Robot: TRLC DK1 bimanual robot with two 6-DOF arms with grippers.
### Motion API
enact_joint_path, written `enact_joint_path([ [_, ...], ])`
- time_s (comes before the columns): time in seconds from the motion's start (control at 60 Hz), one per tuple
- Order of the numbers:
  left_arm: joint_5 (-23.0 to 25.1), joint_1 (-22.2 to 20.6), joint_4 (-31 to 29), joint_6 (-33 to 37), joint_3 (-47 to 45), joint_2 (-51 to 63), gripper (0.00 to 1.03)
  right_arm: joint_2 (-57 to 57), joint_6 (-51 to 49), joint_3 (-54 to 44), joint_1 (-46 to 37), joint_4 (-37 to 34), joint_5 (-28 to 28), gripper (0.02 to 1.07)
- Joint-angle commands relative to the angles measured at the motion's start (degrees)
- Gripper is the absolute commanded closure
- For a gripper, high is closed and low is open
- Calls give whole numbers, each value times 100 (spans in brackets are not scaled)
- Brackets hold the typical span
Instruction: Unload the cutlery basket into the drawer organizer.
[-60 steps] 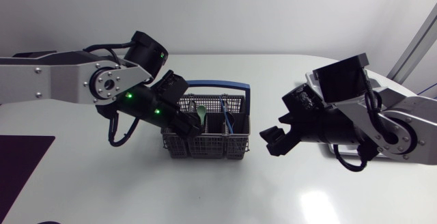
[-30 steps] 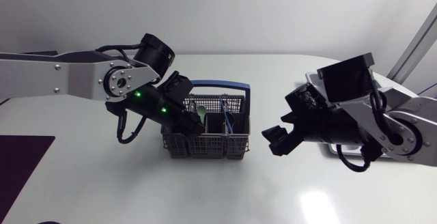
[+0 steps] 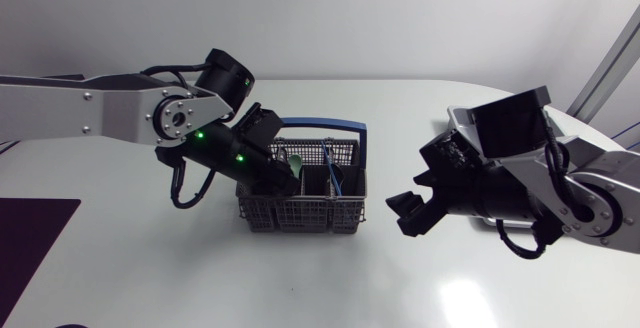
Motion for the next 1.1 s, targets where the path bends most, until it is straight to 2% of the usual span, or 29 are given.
enact_joint_path([
  [0.0,214,100,-4,-168,158,85,100,-96,-106,-151,-60,-55,-30,20],
  [0.267,671,338,-13,-335,194,-240,100,-210,-106,-116,-69,-143,-30,20],
  [0.567,1638,1006,-22,-801,281,-873,100,-412,-106,-28,-60,-310,-30,20],
  [0.7,1902,1173,-22,-995,317,-1365,100,-597,-97,78,-60,-450,-30,17],
  [0.833,2034,1076,-40,-977,273,-1813,100,-975,-141,157,-78,-591,-135,17],
  [1.083,2042,584,-31,-801,44,-2428,100,-1739,-449,192,-148,-925,-487,17],
])
